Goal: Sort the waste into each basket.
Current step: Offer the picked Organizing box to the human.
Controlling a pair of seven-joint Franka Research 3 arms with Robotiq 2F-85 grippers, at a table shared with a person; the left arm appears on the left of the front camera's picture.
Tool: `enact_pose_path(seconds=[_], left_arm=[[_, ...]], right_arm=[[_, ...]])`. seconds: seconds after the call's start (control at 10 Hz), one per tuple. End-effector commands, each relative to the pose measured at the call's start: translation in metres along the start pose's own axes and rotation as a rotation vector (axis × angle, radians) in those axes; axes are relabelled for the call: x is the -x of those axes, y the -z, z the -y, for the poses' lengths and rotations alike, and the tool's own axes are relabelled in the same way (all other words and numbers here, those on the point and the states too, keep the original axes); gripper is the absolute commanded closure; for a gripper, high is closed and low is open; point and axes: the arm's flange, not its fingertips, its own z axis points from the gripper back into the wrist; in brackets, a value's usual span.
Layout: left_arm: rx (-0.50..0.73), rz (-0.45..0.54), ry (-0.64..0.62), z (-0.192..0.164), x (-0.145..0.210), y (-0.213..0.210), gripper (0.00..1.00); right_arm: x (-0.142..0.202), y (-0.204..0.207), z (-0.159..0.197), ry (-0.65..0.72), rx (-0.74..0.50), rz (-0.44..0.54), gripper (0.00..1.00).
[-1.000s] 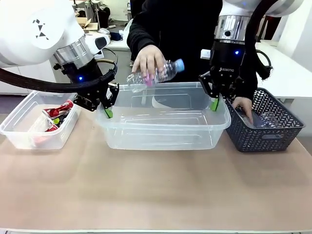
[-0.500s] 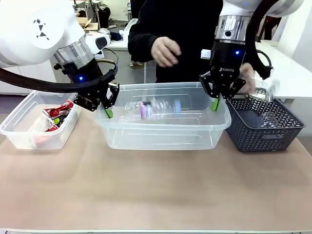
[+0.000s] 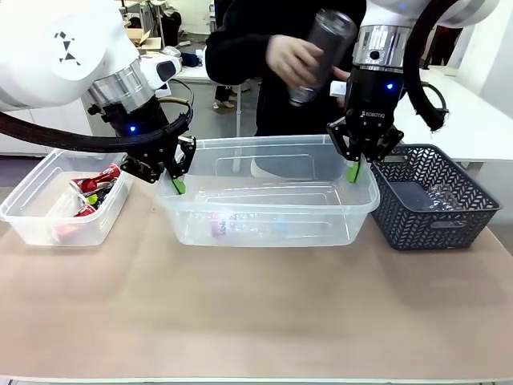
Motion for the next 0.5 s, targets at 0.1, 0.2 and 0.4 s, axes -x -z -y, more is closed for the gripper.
enact_pose_path(seconds=[0.1,0.2,0.4], left_arm=[[0.004,0.023,-0.022,-0.0079,-0.0033,-0.0042,1.0],[0.004,0.023,-0.022,-0.0079,-0.0033,-0.0042,1.0],[0.004,0.023,-0.022,-0.0079,-0.0033,-0.0042,1.0]], right_arm=[[0.0021,-0.0005,-0.0003,-0.003,0.005,-0.005,1.0],[0.0021,-0.0005,-0.0003,-0.003,0.005,-0.005,1.0],[0.0021,-0.0005,-0.0003,-0.003,0.005,-0.005,1.0]])
